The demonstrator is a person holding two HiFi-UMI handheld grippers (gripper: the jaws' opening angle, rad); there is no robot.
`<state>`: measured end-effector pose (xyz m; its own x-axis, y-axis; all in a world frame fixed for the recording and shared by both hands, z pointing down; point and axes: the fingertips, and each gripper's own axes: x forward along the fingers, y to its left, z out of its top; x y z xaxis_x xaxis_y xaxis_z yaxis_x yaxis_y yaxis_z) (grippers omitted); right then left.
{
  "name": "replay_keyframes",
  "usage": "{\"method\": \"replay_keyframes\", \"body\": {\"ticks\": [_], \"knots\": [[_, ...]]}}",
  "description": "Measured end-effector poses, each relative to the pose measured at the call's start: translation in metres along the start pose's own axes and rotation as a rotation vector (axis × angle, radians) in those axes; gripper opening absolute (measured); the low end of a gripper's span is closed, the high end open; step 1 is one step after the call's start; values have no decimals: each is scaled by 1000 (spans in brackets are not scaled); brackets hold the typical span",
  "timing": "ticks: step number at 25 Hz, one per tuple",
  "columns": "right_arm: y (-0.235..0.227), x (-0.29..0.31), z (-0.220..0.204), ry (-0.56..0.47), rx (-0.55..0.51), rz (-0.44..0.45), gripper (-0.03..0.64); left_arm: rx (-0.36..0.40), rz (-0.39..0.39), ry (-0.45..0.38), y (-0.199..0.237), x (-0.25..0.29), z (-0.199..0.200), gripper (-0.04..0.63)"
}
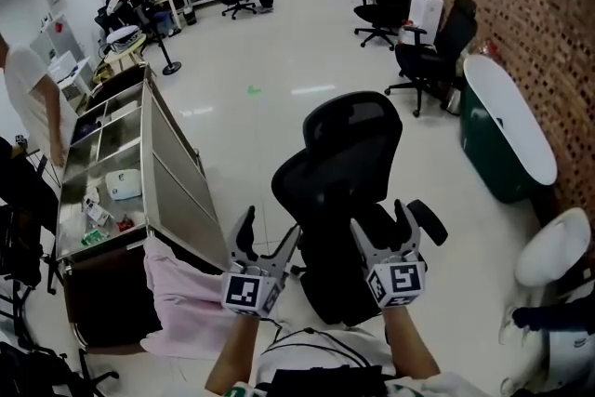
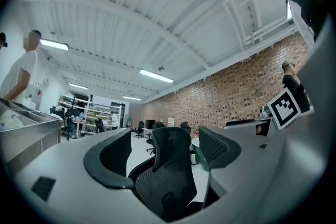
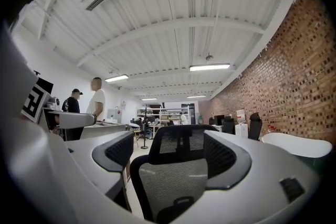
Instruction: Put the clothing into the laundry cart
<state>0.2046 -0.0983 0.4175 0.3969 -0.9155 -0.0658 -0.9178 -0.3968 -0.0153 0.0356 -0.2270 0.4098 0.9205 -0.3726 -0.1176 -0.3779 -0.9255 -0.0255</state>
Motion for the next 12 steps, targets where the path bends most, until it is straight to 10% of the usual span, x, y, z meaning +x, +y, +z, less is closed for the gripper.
{"method": "replay_keyframes", "body": {"ticks": [12], "knots": [[8, 13, -3, -6, 17, 52, 440, -15, -13, 2, -5, 5, 0, 387]]}}
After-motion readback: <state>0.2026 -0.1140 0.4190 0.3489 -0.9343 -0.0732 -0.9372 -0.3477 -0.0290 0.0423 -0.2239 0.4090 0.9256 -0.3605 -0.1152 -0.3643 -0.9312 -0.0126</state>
